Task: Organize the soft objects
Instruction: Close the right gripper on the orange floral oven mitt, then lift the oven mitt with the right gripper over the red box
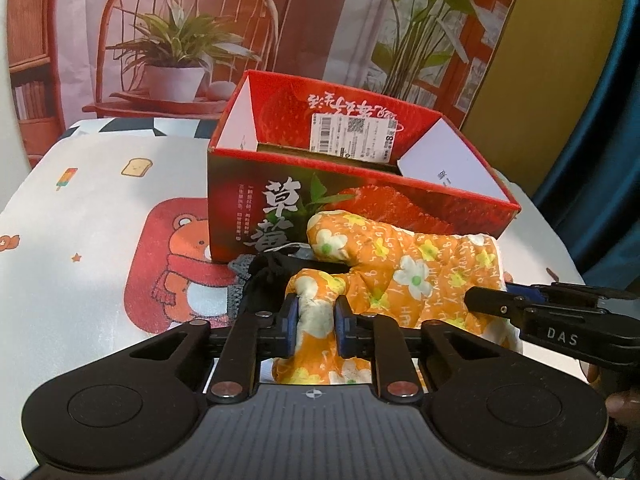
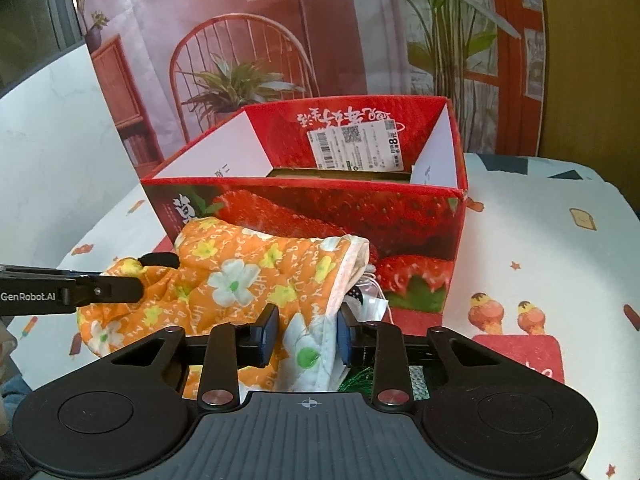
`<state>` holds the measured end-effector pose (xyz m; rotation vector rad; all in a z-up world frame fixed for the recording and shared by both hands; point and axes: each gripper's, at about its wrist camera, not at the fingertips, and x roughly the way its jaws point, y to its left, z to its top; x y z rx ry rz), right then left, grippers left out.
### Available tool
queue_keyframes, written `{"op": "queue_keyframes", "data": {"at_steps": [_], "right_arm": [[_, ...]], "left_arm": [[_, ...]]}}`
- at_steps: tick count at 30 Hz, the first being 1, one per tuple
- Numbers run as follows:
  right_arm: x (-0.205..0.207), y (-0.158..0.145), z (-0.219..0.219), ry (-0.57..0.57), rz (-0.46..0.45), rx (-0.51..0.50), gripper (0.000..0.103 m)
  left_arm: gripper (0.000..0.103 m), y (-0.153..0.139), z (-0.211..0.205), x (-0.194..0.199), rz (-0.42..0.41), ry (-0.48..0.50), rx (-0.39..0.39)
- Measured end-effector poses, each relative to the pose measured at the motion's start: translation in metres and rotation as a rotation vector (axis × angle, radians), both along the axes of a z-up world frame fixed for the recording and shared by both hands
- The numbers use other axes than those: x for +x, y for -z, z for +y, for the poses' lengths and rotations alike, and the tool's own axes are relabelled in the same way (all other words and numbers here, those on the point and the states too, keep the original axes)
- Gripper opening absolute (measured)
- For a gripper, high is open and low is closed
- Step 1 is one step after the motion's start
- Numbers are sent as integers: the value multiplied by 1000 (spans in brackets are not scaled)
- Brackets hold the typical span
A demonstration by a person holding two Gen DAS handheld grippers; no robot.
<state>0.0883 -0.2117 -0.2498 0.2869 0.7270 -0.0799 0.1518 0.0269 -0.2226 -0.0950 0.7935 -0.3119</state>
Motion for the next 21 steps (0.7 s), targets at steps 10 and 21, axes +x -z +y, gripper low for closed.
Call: {"op": "queue_keyframes", "data": {"at_steps": [10,21], "right_arm": [[-2,-35,0,-27,-100,-13,10],[13,-76,-13,-42,-181,-35,10]], "left_arm": [[17,-40,3,-4,-122,2,-24],[17,-71,-4,6,-194,17,-32]]}}
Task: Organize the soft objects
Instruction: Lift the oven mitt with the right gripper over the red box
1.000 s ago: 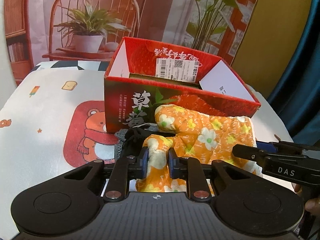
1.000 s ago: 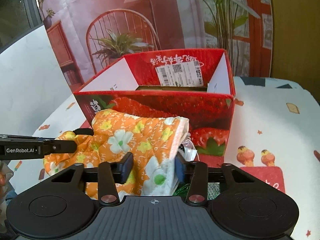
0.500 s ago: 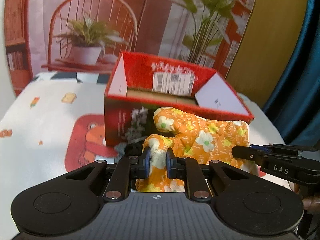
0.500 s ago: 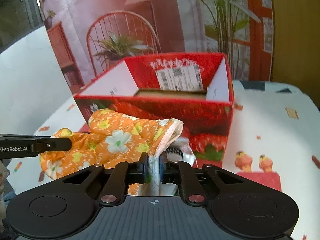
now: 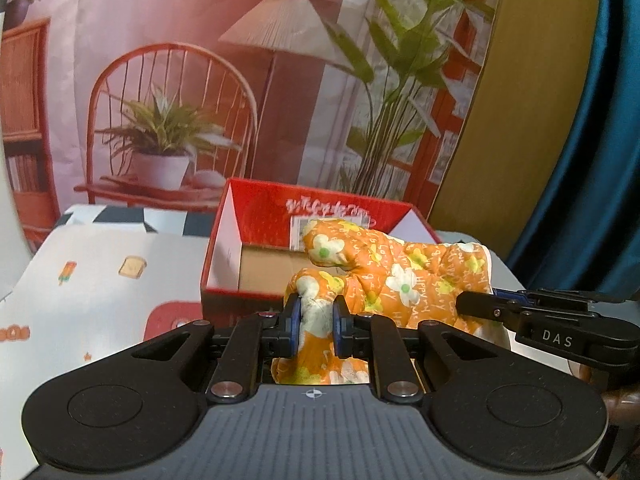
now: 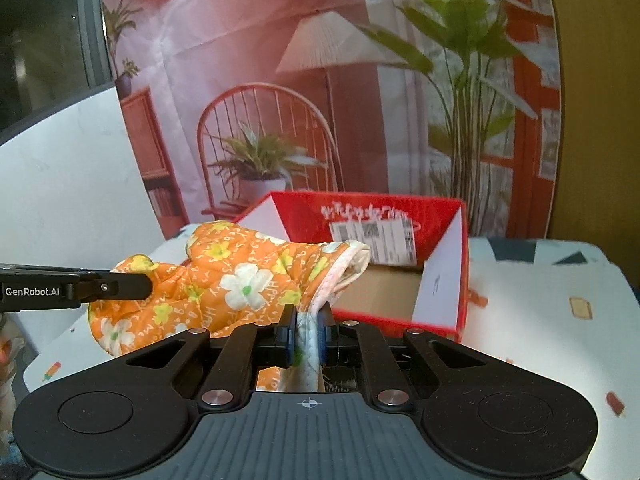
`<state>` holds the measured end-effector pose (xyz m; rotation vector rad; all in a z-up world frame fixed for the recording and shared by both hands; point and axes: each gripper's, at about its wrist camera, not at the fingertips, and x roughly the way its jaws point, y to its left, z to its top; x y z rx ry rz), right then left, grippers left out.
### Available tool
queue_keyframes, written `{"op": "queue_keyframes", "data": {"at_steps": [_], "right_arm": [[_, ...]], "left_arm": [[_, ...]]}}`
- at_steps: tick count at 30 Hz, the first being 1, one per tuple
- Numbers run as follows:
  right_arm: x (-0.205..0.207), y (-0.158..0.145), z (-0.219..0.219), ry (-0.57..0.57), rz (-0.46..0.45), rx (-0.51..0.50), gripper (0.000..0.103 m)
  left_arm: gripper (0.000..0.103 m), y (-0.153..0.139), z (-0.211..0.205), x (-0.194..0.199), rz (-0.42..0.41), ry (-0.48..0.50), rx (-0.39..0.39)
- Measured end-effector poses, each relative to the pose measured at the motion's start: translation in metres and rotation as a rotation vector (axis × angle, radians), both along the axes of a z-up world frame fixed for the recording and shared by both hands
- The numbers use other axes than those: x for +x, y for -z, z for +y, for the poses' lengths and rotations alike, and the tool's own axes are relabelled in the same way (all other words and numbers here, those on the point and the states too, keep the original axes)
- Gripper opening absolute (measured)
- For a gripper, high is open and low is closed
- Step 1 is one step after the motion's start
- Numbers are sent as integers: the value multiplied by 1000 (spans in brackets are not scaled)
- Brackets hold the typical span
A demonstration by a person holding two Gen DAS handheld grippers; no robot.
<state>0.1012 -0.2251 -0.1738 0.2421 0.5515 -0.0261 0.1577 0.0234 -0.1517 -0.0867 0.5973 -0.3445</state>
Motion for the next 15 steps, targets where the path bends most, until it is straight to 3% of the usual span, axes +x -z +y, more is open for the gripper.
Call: {"op": "queue_keyframes", "data": {"at_steps": [15], "right_arm": [[42,-28,-23,-6,-23,-60,10]], "left_arm": [[17,-19,-16,39,-21,19,4]]}}
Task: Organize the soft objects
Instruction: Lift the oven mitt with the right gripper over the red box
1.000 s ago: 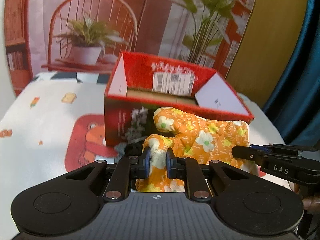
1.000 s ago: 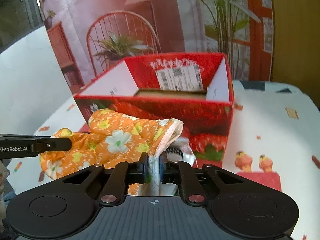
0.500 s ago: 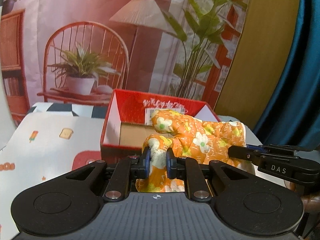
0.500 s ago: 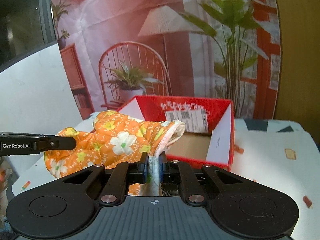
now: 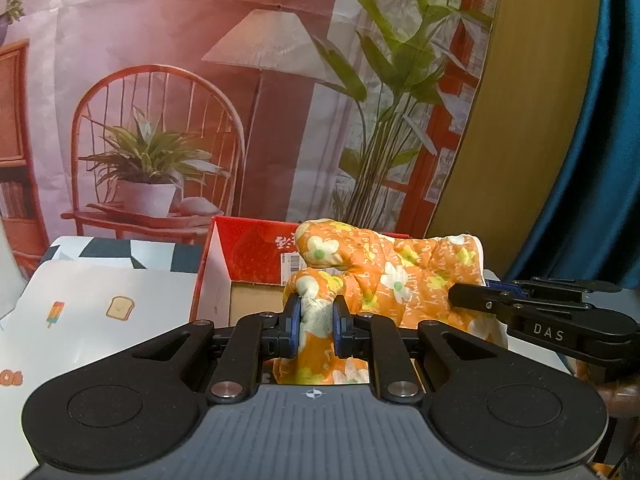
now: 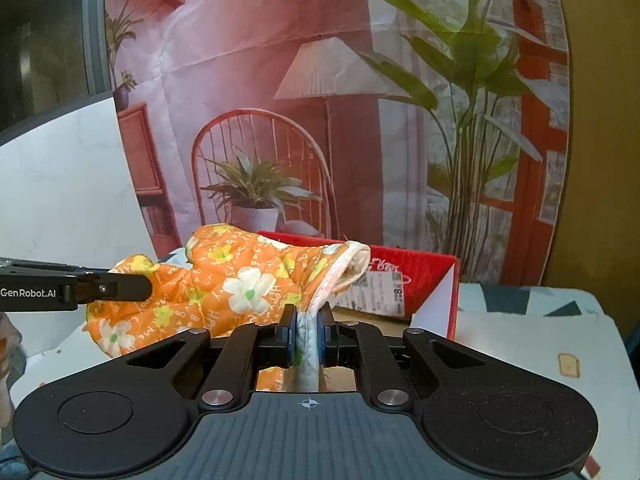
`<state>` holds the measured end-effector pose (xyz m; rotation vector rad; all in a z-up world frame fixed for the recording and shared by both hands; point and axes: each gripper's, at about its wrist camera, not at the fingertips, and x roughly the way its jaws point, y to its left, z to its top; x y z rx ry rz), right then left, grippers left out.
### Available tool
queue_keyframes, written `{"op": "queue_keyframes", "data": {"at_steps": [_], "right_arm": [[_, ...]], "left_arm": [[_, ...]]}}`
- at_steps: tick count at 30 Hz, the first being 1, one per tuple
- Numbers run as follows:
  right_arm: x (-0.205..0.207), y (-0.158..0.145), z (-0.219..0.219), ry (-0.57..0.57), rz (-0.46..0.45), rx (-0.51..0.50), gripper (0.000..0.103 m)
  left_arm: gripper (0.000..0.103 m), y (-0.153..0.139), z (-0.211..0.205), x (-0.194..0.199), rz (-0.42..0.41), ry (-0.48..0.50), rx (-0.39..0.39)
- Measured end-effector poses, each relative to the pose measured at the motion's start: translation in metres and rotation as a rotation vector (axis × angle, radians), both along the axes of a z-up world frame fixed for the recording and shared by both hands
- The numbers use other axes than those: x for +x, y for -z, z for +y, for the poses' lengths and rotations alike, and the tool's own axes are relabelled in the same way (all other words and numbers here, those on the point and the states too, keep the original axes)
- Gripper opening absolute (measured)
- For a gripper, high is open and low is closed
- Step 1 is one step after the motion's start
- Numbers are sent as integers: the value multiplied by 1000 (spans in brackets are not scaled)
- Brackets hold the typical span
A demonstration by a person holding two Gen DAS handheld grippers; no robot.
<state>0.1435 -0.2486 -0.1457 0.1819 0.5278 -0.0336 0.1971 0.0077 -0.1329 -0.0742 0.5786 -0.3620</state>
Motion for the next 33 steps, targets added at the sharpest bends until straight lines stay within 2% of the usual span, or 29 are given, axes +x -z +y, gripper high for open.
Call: {"op": "queue_keyframes", "data": {"at_steps": [9,15,24,33], "right_arm": [[38,1,-27,9,28,7,9],[68,11,-44,14,51,1,9],[109,41,-65,15,125,7,9],[129,75,-73,14,214,40,9]], "left_arm": [[17,3,-9,47,37,18,13],[17,13,-17,88,89,26,32],[17,44,-29,136,213,51,57],[17,75,-33,159,298,58,107]]}}
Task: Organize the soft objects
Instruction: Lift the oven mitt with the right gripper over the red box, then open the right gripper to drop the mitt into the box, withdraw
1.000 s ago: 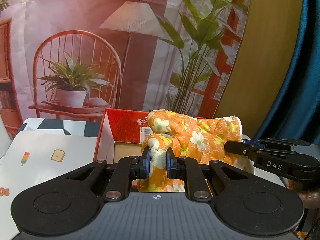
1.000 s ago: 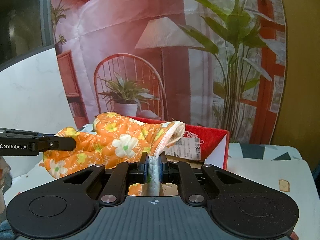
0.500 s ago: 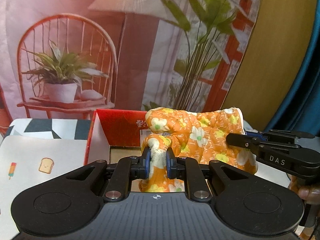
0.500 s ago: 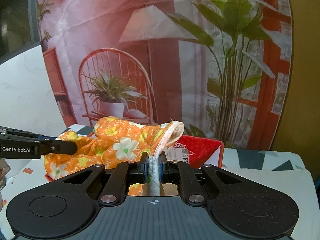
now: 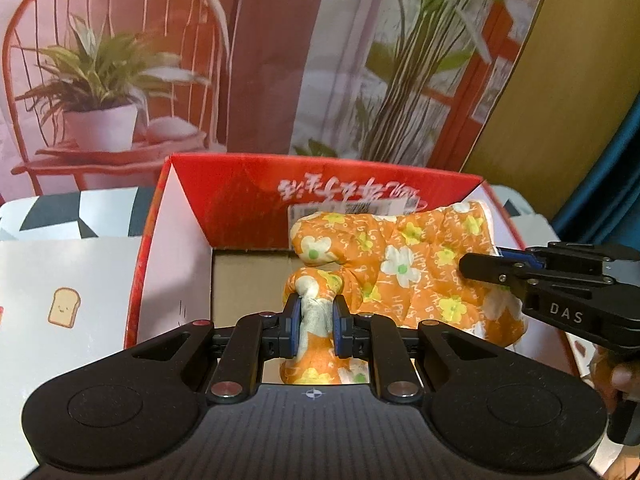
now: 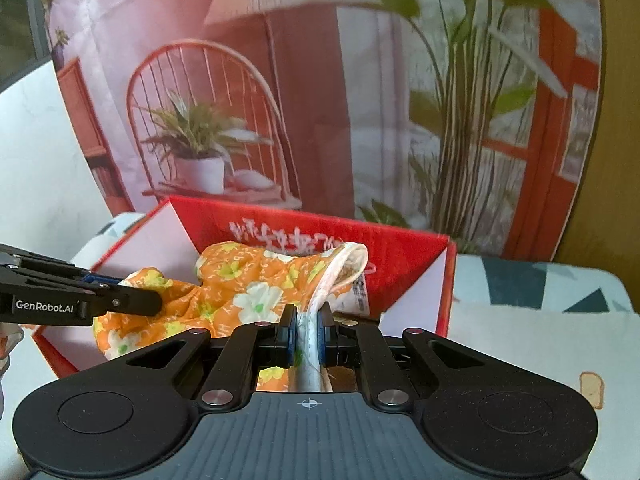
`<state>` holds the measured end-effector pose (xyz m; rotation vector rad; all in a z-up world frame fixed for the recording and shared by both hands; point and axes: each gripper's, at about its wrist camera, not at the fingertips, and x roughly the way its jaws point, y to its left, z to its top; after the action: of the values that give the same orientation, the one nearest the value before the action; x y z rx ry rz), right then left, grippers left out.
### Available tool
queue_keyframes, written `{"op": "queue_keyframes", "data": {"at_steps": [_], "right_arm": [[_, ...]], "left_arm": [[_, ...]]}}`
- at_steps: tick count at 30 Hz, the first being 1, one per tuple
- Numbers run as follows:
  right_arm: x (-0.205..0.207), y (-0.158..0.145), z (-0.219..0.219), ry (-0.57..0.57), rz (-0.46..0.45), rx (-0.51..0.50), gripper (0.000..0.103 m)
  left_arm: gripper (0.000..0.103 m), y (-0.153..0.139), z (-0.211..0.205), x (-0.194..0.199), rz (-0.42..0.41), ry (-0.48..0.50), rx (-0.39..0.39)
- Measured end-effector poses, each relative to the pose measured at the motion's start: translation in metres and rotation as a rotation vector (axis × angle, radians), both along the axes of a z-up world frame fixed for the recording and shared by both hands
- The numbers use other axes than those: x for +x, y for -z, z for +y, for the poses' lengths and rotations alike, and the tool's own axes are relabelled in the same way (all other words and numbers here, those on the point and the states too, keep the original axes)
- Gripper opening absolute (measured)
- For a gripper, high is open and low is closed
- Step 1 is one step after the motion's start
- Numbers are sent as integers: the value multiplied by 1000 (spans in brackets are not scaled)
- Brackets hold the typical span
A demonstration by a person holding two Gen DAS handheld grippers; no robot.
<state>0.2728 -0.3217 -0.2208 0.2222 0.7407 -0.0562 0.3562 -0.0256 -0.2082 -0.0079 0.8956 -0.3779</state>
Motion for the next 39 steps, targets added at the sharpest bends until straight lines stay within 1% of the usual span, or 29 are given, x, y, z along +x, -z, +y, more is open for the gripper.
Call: {"op": "queue_keyframes", "data": {"at_steps": [3,5,7,9,13,16,18,21,25,26,29,31,32,33,34,36,37,38,39], "right_arm": [[3,7,0,-2,23,2,9],[4,10,1,-7,38,0,9],[5,12,3,-17,53,-3,9],[7,14,5,-35,70,1,9],[14,16,16,-91,108,-6,9],[19,19,26,-122,145,8,9],[23,24,33,-137,181,-8,9],[27,32,40,-121,230,-49,9],[26,28,40,-64,245,-90,12],[24,27,40,-51,246,-102,14],[16,21,35,-19,222,-102,23],[11,16,30,-1,200,-90,29],[7,12,28,10,185,-85,39],[3,8,27,20,166,-82,53],[-3,4,26,27,143,-80,60],[-12,-5,25,37,103,-78,77],[-17,-10,24,50,85,-77,82],[-21,-14,23,63,68,-73,93],[-26,-18,22,72,46,-60,99]], "left_arm": [[19,6,-1,2,18,15,14],[27,8,-3,2,18,22,39],[49,9,-4,0,15,29,56],[56,7,-3,-2,5,29,70],[61,5,-3,-4,-12,27,104],[65,4,0,-6,-26,14,125],[67,3,2,-7,-37,10,132],[67,-1,6,-11,-53,3,131],[68,-6,10,-16,-68,-9,111],[68,-8,12,-18,-73,-11,104],[74,-12,16,-24,-89,-17,91],[83,-16,19,-28,-103,-20,84],[85,-19,21,-31,-112,-21,77],[90,-22,23,-34,-121,-21,68],[94,-24,25,-37,-128,-20,60],[99,-30,27,-44,-139,-22,51],[100,-32,29,-47,-145,-24,49],[101,-35,29,-51,-152,-27,48],[102,-37,30,-54,-158,-29,46]]}}
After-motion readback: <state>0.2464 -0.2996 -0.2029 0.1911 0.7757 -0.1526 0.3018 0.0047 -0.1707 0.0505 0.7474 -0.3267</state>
